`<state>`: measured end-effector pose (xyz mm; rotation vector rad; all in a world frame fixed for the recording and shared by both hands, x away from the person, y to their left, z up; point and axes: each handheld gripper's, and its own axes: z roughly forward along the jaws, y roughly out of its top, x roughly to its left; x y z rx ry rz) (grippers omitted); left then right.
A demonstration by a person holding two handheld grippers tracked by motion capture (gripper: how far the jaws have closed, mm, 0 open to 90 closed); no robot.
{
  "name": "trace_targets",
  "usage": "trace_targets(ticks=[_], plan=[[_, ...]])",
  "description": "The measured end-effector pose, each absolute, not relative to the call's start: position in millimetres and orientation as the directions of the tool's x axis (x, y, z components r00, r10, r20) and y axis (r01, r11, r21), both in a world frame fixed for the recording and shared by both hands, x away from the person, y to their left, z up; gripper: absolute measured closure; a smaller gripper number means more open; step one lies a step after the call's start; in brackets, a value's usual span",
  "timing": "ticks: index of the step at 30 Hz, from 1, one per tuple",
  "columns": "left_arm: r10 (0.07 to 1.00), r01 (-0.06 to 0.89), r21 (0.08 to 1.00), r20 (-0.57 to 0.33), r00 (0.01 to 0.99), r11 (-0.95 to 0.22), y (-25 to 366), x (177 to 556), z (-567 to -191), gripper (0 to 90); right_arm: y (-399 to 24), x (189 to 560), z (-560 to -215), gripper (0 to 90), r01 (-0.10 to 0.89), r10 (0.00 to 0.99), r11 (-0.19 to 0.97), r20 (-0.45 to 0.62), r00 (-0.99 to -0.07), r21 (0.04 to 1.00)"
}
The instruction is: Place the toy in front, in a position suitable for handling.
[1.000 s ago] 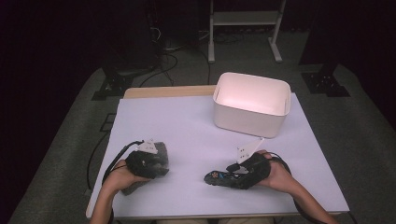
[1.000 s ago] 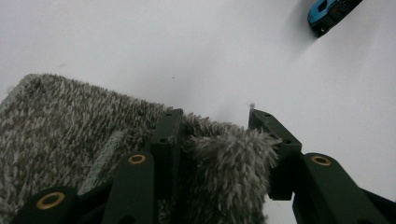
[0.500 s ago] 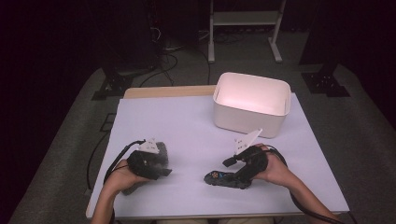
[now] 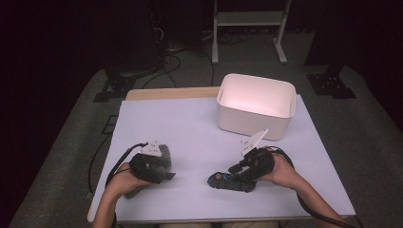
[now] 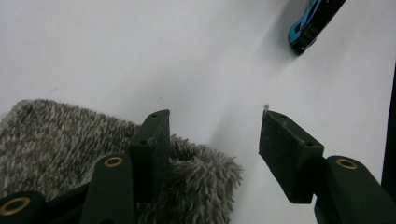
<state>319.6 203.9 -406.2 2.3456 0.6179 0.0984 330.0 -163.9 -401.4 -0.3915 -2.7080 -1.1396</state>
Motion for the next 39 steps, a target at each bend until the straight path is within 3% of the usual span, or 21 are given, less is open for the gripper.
trace_targets(ticks=[14,29,39], plan=[[0.449,0.414,0.647,-0.121,0.885,-0.640,203,318,-409,42.9,-169,314,-404,60.7,0.318,0.159,0.642,0.285,-0.945,0.698],[0.443,0.418,0.631,-0.130,0.887,-0.654,200,318,-414,40.9,-163,272,-403,59.6,0.151,0.170,0.661,0.049,-0.984,0.735],[0.441,0.428,0.629,-0.147,0.885,-0.649,199,317,-415,40.0,-162,253,-408,59.0,0.077,0.174,0.656,-0.051,-0.983,0.751]])
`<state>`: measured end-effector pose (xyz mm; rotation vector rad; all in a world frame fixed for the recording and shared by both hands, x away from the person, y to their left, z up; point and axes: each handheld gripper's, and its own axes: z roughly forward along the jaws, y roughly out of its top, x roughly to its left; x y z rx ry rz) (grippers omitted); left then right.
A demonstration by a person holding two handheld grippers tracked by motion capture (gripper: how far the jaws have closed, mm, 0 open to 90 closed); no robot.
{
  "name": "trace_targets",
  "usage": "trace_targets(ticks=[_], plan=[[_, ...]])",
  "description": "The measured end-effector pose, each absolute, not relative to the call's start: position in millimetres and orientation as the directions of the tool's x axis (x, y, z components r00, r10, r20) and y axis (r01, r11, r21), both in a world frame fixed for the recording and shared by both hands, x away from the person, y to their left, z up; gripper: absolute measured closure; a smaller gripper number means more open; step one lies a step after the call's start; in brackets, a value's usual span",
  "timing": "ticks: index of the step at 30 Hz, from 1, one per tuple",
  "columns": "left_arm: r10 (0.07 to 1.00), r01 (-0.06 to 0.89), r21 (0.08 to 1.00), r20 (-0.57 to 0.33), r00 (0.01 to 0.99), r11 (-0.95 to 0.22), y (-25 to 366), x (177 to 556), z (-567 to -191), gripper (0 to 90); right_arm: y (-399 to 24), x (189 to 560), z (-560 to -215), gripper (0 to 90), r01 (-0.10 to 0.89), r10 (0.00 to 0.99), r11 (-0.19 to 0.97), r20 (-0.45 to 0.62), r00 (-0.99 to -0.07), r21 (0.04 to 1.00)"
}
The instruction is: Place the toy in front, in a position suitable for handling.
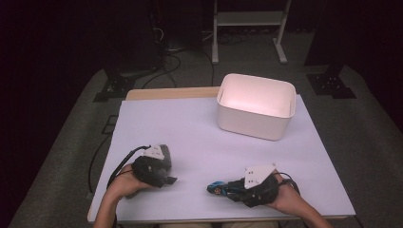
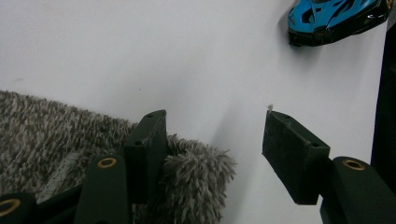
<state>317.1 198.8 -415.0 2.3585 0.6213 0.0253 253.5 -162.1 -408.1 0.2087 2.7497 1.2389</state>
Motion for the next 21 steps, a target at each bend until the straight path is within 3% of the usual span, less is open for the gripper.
trace_targets(ticks=[12,17,21], plan=[[0.431,0.426,0.616,-0.151,0.890,-0.663,197,317,-417,38.8,-162,236,-415,63.0,0.002,0.166,0.648,-0.139,-0.976,0.762],[0.428,0.425,0.613,-0.152,0.891,-0.667,197,317,-417,38.6,-158,224,-427,77.2,0.001,0.125,0.666,-0.111,-0.986,0.746],[0.428,0.428,0.610,-0.158,0.890,-0.666,197,317,-417,38.4,-151,212,-440,69.3,-0.043,0.091,0.699,-0.148,-0.985,0.714]])
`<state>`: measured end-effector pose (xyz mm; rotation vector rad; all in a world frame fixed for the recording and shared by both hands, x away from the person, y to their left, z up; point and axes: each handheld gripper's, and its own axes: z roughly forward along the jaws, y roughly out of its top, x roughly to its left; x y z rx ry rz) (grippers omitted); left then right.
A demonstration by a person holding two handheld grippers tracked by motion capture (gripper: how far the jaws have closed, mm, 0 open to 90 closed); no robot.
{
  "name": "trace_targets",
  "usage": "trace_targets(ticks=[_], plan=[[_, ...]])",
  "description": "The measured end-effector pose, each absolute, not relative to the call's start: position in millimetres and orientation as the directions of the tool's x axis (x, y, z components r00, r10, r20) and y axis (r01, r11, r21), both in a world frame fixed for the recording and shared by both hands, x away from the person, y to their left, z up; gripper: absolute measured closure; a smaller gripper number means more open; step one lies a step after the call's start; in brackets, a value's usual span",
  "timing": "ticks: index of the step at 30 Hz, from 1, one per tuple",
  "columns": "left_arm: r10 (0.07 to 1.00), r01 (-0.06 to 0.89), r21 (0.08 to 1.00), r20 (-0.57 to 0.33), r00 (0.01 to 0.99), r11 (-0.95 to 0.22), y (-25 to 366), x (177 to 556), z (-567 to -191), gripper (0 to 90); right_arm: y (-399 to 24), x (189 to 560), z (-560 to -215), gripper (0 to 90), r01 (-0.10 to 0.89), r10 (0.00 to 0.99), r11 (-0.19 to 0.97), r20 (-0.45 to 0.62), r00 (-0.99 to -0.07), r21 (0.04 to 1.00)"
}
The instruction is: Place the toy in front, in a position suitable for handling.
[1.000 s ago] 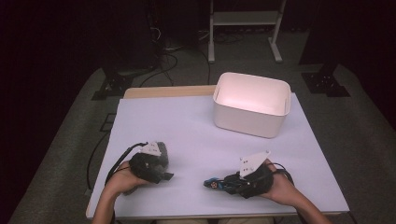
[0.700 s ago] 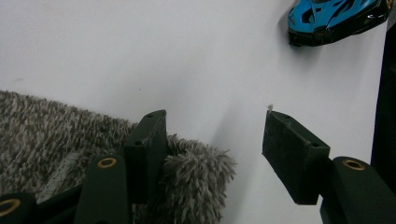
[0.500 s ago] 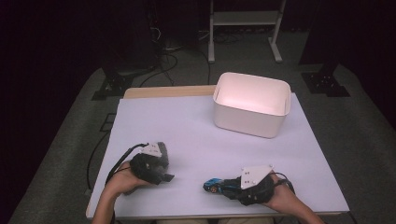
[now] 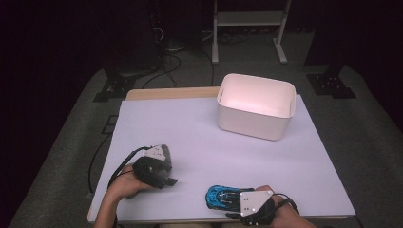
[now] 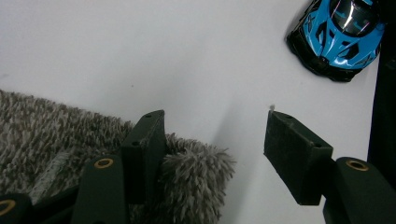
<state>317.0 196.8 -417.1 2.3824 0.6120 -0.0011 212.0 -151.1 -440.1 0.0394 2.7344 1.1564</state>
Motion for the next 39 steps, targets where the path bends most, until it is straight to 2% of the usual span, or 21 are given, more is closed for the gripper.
trace_targets(ticks=[6,8,14,21,28,31,39], plan=[[0.427,0.428,0.615,-0.159,0.890,-0.662,198,318,-417,38.1,-152,223,-434,55.2,0.043,0.074,0.686,-0.011,-0.997,0.726],[0.432,0.433,0.616,-0.163,0.887,-0.658,199,318,-418,37.9,-153,224,-428,43.8,0.041,0.105,0.676,-0.040,-0.994,0.736],[0.432,0.434,0.616,-0.164,0.887,-0.658,198,318,-418,37.1,-156,245,-427,32.1,0.109,0.171,0.698,-0.017,-0.985,0.707],[0.435,0.442,0.614,-0.173,0.884,-0.654,199,318,-418,36.6,-153,259,-434,27.7,0.159,0.185,0.708,0.037,-0.982,0.688],[0.436,0.444,0.612,-0.175,0.883,-0.654,199,318,-419,35.5,-143,263,-449,21.5,0.146,0.168,0.765,0.023,-0.985,0.627],[0.438,0.447,0.613,-0.176,0.881,-0.652,198,318,-420,34.9,-143,266,-450,24.6,0.159,0.164,0.759,0.051,-0.985,0.632],[0.441,0.449,0.613,-0.177,0.880,-0.650,200,318,-420,34.3,-140,269,-445,26.8,0.119,0.140,0.780,0.015,-0.990,0.614]])
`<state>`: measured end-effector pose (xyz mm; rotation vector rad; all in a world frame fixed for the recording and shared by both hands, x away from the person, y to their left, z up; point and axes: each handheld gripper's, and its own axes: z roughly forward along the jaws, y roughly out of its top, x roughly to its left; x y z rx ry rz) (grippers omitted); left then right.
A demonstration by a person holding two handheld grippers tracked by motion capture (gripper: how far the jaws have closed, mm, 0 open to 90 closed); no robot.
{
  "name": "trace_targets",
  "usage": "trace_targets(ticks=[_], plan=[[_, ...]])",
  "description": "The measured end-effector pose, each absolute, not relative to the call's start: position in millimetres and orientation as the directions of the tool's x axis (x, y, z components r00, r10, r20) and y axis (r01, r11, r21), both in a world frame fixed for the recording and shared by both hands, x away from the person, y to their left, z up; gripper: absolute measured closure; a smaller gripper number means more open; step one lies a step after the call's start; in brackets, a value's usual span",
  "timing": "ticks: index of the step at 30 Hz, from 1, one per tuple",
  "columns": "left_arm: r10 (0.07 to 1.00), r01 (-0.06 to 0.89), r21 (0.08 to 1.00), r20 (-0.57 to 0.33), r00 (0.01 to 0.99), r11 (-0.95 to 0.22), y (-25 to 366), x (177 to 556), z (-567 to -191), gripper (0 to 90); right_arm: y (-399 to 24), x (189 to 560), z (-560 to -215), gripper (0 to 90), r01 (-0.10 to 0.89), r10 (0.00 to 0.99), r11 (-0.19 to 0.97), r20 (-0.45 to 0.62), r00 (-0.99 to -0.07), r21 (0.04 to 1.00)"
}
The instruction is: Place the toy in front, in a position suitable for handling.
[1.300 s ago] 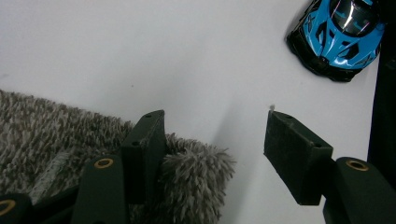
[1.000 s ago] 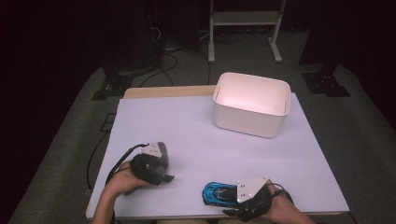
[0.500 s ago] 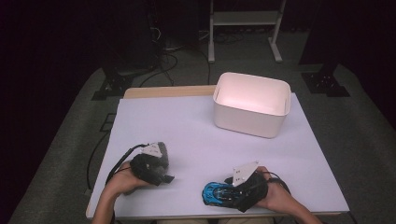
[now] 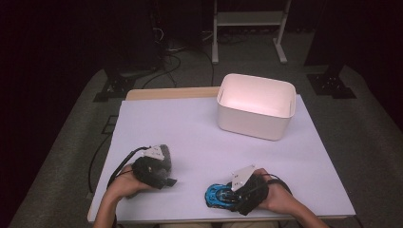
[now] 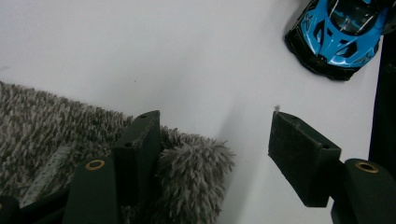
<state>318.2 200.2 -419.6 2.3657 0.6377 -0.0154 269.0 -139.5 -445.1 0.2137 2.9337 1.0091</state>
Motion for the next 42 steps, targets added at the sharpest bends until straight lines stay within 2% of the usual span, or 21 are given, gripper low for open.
trace_targets(ticks=[12,19,25,32,37,42], plan=[[0.444,0.447,0.616,-0.171,0.880,-0.649,202,319,-419,33.2,-150,300,-429,26.8,0.112,0.139,0.775,0.006,-0.990,0.622],[0.447,0.451,0.617,-0.174,0.877,-0.645,202,319,-420,32.7,-156,313,-445,26.5,0.156,0.164,0.775,0.044,-0.985,0.612],[0.449,0.454,0.615,-0.175,0.876,-0.645,202,320,-420,30.8,-155,313,-443,22.8,0.172,0.176,0.764,0.054,-0.983,0.622],[0.453,0.456,0.621,-0.176,0.874,-0.638,204,320,-419,28.3,-166,316,-418,22.4,0.198,0.189,0.707,0.088,-0.978,0.679],[0.456,0.456,0.632,-0.176,0.872,-0.626,205,321,-418,27.3,-181,330,-391,25.4,0.239,0.222,0.659,0.118,-0.968,0.713],[0.465,0.459,0.636,-0.173,0.868,-0.621,208,323,-418,23.7,-191,344,-366,26.3,0.237,0.248,0.664,0.090,-0.964,0.709]])
